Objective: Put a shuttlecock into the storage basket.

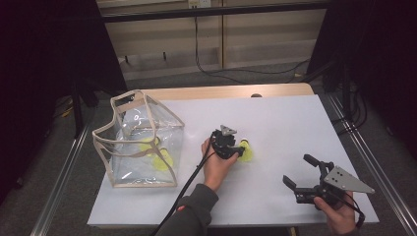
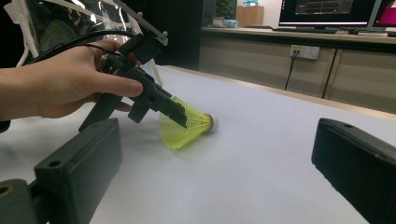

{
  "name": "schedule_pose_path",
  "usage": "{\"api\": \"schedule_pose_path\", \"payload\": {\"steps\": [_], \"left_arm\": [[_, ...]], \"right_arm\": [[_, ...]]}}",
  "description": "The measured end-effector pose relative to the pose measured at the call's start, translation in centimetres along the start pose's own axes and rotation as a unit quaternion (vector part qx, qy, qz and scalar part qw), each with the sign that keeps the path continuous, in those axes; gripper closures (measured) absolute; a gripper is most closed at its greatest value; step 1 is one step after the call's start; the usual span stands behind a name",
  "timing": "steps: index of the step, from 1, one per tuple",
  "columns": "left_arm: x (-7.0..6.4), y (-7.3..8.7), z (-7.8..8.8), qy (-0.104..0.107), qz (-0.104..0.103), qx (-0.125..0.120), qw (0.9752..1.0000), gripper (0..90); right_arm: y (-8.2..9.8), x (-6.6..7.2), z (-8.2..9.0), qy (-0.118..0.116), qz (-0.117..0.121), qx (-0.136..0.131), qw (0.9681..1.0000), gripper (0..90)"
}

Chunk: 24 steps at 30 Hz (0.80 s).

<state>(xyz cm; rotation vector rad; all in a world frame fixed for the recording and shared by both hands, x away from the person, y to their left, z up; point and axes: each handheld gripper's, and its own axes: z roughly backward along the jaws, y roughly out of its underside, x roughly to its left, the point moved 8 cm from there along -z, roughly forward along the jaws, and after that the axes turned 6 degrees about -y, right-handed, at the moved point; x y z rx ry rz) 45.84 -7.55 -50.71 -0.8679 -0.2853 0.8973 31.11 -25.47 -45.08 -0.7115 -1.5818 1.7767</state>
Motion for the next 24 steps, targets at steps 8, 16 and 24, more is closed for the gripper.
{"api": "schedule_pose_path", "payload": {"steps": [8,16,24], "left_arm": [[0.02,0.17,-0.07,0.027,0.003,0.01,0.9996,71.2],[-0.15,-0.04,0.04,0.039,0.004,0.004,0.9992,81.6],[-0.13,-0.08,0.39,0.052,0.014,0.01,0.9985,84.2]], "right_arm": [[-0.01,-0.04,0.02,0.0,0.0,-0.001,1.0,1.6],[-0.01,-0.05,0.03,0.001,0.001,0.0,1.0,1.6],[0.0,-0.1,0.08,0.001,-0.002,-0.002,1.0,1.6]]}}
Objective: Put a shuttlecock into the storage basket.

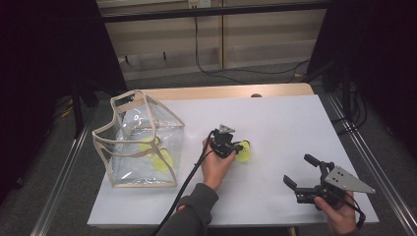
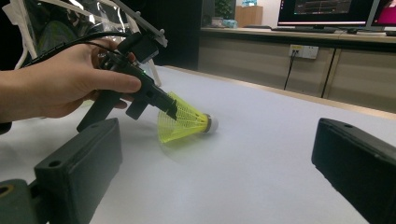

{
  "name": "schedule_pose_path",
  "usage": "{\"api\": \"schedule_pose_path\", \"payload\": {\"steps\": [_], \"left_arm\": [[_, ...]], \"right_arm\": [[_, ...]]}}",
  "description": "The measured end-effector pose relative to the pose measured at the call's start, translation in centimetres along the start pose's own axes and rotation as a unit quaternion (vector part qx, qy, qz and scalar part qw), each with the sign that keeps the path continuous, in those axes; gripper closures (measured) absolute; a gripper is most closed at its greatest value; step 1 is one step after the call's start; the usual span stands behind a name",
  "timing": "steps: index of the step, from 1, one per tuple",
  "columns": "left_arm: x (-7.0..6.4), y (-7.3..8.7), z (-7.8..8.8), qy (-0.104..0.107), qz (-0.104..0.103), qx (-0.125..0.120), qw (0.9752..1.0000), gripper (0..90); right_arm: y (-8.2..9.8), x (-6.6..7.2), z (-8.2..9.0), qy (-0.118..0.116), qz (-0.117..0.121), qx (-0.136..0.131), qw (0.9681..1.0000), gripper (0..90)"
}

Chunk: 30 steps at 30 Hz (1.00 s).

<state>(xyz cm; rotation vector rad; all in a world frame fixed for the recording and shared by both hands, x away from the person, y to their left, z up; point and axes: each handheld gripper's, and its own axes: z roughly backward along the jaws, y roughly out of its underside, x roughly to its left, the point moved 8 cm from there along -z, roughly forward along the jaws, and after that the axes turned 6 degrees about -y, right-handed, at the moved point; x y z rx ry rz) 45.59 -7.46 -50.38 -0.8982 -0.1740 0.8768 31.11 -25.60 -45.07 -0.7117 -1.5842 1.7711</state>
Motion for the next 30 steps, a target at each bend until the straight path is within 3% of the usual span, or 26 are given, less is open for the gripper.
{"api": "schedule_pose_path", "payload": {"steps": [16,30], "left_arm": [[-0.1,-0.7,2.1,0.03,0.012,0.008,0.9994,84.3],[-0.7,-2.1,4.7,0.055,-0.004,0.023,0.9982,84.2]], "right_arm": [[0.0,0.0,0.0,0.001,0.001,0.0,1.0,1.6],[0.0,0.0,0.0,0.003,0.002,0.002,1.0,1.6]]}}
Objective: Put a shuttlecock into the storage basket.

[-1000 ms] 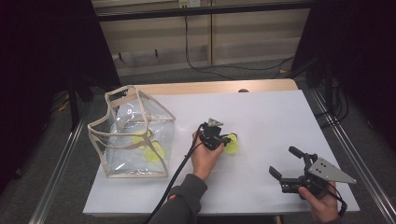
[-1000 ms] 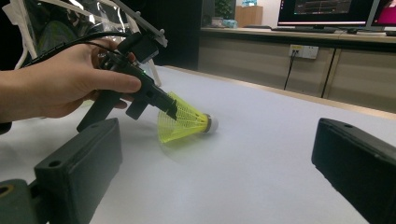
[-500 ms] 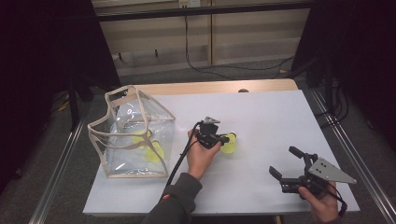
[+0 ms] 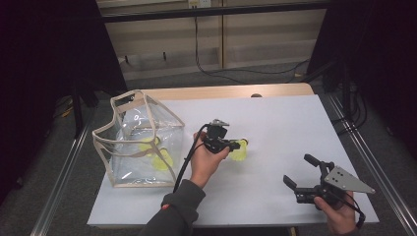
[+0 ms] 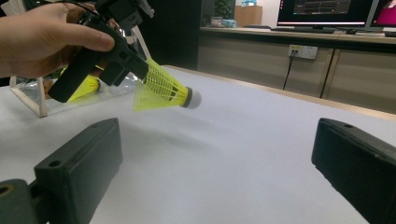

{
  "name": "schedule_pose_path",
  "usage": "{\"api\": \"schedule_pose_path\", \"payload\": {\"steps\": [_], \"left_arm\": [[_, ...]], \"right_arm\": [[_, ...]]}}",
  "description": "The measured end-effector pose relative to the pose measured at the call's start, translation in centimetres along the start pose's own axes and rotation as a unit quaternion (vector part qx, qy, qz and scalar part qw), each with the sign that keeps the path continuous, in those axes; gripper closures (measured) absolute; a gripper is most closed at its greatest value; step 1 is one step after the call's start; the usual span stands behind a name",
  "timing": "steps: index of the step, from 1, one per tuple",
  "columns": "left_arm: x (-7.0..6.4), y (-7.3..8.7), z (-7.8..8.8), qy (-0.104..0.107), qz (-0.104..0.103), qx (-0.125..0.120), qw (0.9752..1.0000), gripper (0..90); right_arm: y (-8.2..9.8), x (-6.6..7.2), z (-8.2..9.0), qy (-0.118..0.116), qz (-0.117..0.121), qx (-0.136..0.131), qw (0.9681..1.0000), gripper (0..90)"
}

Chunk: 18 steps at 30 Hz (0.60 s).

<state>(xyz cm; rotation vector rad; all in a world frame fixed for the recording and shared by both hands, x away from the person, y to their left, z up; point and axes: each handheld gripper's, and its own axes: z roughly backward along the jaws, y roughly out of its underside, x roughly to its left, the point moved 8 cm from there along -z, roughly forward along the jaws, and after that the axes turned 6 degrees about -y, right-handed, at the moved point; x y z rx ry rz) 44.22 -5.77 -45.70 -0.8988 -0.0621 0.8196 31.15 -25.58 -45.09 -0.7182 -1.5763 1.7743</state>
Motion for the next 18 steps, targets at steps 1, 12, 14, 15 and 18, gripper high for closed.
{"api": "schedule_pose_path", "payload": {"steps": [1,12,14,15,18], "left_arm": [[-0.1,-0.1,0.2,0.003,-0.002,0.003,1.0,84.2],[-0.7,-0.9,1.6,0.018,-0.004,0.006,0.9998,84.2],[-0.6,-1.0,1.8,0.016,-0.007,0.007,0.9998,84.2],[-0.6,-1.1,2.0,0.018,-0.005,0.007,0.9998,84.2],[-0.5,-1.2,2.2,0.018,-0.006,0.01,0.9998,84.2]], "right_arm": [[0.0,0.0,0.0,-0.001,0.0,0.001,1.0,1.6],[0.0,0.0,0.0,0.0,0.001,0.001,1.0,1.6],[0.0,0.0,0.0,0.0,0.002,0.001,1.0,1.6],[0.0,0.0,-0.1,0.0,0.0,0.0,1.0,1.6],[0.0,0.0,-0.1,0.0,0.002,0.001,1.0,1.6]]}}
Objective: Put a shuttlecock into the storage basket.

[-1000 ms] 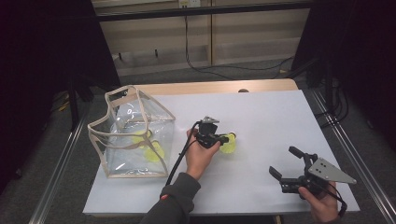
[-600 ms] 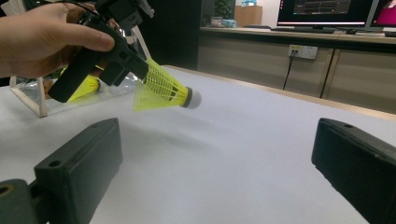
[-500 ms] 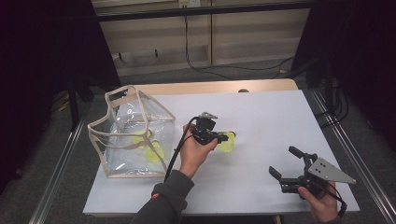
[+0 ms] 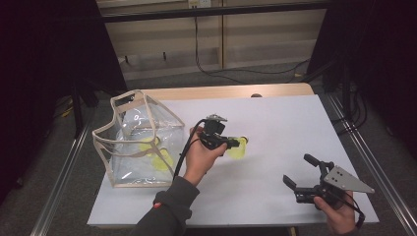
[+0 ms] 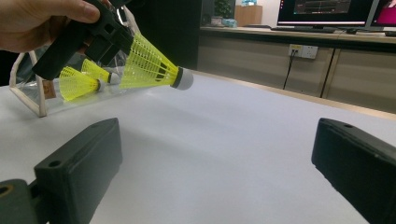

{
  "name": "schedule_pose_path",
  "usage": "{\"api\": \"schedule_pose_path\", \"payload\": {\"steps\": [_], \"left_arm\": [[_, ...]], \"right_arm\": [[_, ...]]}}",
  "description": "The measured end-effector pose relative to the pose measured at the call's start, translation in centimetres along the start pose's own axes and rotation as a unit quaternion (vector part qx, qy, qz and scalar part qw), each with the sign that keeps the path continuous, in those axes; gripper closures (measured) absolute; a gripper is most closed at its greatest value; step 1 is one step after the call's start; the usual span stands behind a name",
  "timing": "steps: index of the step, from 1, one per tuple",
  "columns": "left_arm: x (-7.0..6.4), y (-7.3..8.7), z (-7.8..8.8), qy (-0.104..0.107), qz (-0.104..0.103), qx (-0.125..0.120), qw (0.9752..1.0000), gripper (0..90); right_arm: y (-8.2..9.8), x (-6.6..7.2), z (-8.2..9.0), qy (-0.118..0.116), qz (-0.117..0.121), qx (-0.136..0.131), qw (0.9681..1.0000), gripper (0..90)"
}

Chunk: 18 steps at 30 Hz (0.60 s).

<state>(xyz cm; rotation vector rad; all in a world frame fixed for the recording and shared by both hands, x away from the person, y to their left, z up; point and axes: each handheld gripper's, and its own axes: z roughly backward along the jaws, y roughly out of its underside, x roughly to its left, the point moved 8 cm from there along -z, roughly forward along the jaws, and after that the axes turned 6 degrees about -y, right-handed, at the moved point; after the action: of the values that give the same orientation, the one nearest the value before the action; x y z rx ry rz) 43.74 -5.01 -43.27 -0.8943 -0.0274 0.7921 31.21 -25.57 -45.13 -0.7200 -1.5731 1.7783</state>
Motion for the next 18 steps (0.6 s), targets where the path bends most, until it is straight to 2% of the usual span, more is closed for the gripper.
{"api": "schedule_pose_path", "payload": {"steps": [18], "left_arm": [[0.3,-0.8,1.7,0.002,0.0,0.011,0.9999,84.2]], "right_arm": [[0.0,0.1,-0.1,-0.002,-0.003,0.0,1.0,1.6]]}}
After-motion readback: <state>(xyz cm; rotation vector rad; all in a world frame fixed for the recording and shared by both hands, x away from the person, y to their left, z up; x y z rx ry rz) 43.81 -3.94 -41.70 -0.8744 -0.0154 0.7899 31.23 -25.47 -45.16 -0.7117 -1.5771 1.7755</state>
